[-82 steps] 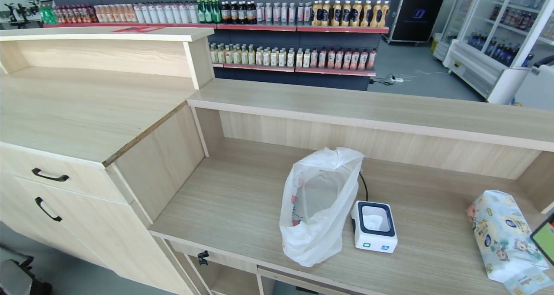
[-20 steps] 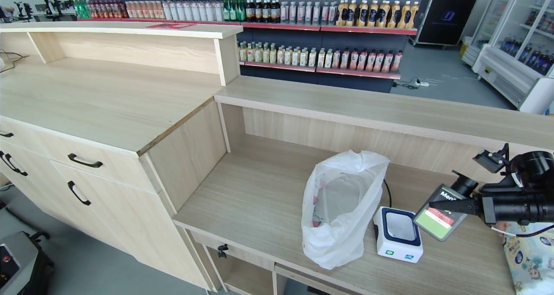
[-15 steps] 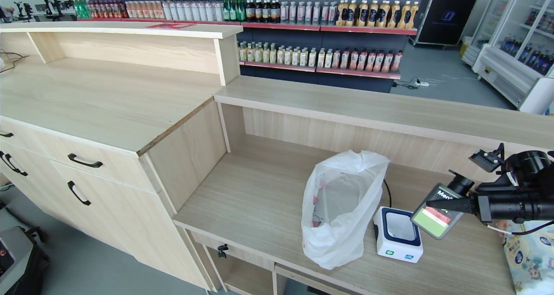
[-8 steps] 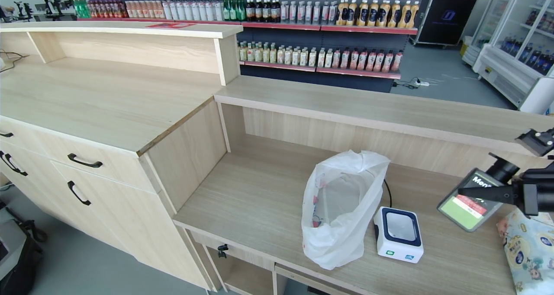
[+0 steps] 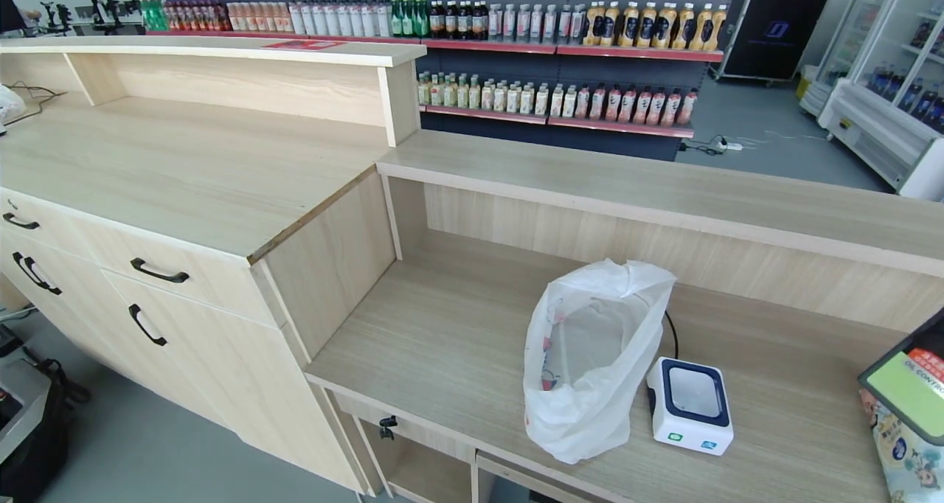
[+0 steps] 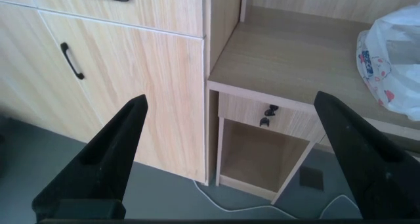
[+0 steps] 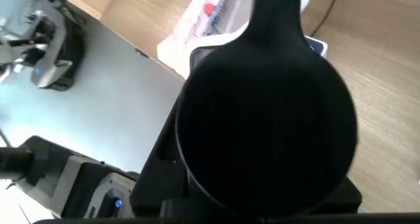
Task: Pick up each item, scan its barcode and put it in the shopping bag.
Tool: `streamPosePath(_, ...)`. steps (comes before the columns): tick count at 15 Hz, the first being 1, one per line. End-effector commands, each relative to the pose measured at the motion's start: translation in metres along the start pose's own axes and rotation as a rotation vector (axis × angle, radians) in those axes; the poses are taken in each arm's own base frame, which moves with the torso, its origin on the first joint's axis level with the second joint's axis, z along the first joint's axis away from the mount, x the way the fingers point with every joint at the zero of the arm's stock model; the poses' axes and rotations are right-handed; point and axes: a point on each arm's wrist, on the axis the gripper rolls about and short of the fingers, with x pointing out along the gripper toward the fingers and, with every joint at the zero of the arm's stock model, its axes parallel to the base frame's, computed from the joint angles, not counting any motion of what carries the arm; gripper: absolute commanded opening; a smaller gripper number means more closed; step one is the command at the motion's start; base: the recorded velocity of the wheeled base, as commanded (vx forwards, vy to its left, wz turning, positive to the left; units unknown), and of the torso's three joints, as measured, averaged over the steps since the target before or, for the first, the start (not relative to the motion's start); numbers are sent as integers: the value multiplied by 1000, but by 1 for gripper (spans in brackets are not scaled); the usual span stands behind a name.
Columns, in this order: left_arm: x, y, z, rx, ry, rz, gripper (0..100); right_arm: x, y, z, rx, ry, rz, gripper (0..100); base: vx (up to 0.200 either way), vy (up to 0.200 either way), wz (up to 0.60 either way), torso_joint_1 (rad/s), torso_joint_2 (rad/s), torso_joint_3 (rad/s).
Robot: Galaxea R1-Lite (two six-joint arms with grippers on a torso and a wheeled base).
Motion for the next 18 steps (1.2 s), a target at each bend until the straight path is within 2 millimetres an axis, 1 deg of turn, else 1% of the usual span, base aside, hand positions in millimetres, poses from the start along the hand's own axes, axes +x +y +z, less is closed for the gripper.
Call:
streamPosePath(1, 0, 0, 0, 0, 0, -1, 100, -12, 23, -4, -31, -4, -110, 0, 0, 0, 0, 0, 0, 0)
streamPosePath(3, 0, 0, 0, 0, 1, -1, 100, -15, 31, -1, -104, 8, -250, 0, 0, 0, 0, 0, 0, 0)
streamPosePath(5, 0, 0, 0, 0, 0, -1, 100, -14, 37, 5, -134, -44, -371, 0, 0, 0, 0, 0, 0, 0)
streamPosePath(6, 0, 0, 0, 0, 1, 1, 100, -9, 41, 11, -127, -96, -391, 0, 0, 0, 0, 0, 0, 0)
streamPosePath(7, 0, 0, 0, 0, 1, -1, 100, -2, 44, 16, -115, -144, -372, 0, 0, 0, 0, 0, 0, 0)
streamPosePath(8, 0, 0, 0, 0, 1, 1, 100, 13, 46, 20, -106, -188, -321, 0, 0, 0, 0, 0, 0, 0)
streamPosePath(9, 0, 0, 0, 0, 1, -1, 100, 25, 48, 24, -92, -222, -277, 0, 0, 0, 600, 2, 7, -2)
streamPosePath(10, 0, 0, 0, 0, 1, -1, 100, 50, 50, 27, -98, -235, -221, 0, 0, 0, 600, 7, 2, 2)
streamPosePath(11, 0, 0, 0, 0, 1, -1, 100, 69, 52, 30, -95, -229, -186, 0, 0, 0, 600, -12, -2, 2)
streamPosePath(12, 0, 0, 0, 0, 1, 1, 100, 85, 54, 31, -93, -202, -162, 0, 0, 0, 0, 0, 0, 0)
streamPosePath(13, 0, 0, 0, 0, 1, -1, 100, 123, 49, 34, -92, -161, -155, 0, 0, 0, 0, 0, 0, 0)
streamPosePath(15, 0, 0, 0, 0, 1, 1, 100, 164, 43, 39, -92, -166, -150, 0, 0, 0, 0, 0, 0, 0)
streamPosePath(17, 0, 0, 0, 0, 1, -1, 100, 196, 37, 40, -102, -165, -110, 0, 0, 0, 0, 0, 0, 0)
streamPosePath(18, 0, 0, 0, 0, 1, -1, 100, 207, 29, 35, -119, -134, -43, 0, 0, 0, 0, 0, 0, 0)
